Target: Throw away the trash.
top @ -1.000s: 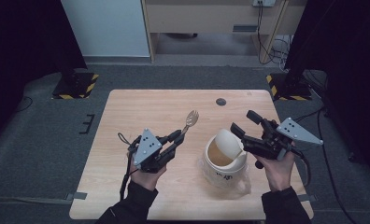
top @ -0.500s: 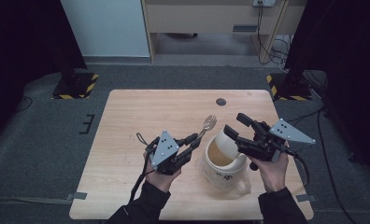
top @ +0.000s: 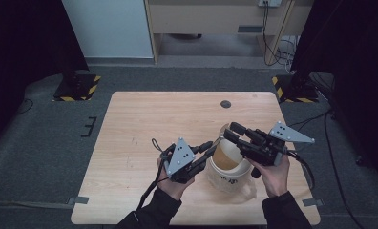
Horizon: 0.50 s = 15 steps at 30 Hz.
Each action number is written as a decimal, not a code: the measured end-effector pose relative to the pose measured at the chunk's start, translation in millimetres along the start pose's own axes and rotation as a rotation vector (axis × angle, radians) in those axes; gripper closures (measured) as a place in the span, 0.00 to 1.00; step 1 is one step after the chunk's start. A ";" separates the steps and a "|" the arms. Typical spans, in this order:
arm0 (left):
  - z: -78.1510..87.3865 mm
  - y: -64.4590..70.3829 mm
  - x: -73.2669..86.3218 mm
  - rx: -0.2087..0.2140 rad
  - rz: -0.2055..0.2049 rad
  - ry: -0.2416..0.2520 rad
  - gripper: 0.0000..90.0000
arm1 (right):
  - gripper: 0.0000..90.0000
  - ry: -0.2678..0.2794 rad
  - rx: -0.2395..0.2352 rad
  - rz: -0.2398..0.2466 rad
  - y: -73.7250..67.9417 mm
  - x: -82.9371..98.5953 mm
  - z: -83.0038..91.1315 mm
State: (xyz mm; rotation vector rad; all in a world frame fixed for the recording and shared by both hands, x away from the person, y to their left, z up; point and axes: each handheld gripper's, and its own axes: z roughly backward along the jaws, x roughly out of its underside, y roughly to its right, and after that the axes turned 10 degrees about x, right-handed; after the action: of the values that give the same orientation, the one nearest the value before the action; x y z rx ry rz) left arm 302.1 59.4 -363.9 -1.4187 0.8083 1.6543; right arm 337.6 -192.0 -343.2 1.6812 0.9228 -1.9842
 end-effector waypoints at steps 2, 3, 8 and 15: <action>-0.5 1.6 -0.1 0.003 -0.001 0.004 0.88 | 0.70 -0.012 -0.007 -0.010 -0.3 0.9 -1.0; -0.6 2.2 0.0 0.004 -0.004 0.003 0.88 | 0.72 -0.018 -0.009 -0.015 -0.4 1.1 -1.4; -1.7 4.5 0.9 0.008 -0.004 0.000 0.87 | 0.86 -0.035 -0.029 -0.067 -1.1 0.9 -1.7; 3.4 3.6 2.8 0.021 0.026 -0.002 0.86 | 0.94 -0.044 -0.038 -0.083 -2.3 -2.0 1.3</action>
State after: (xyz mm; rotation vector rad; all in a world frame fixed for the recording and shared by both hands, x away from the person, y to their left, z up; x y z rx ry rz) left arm 297.2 61.1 -366.1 -1.3976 0.8434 1.6617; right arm 335.6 -191.5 -340.7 1.5965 1.0230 -2.0353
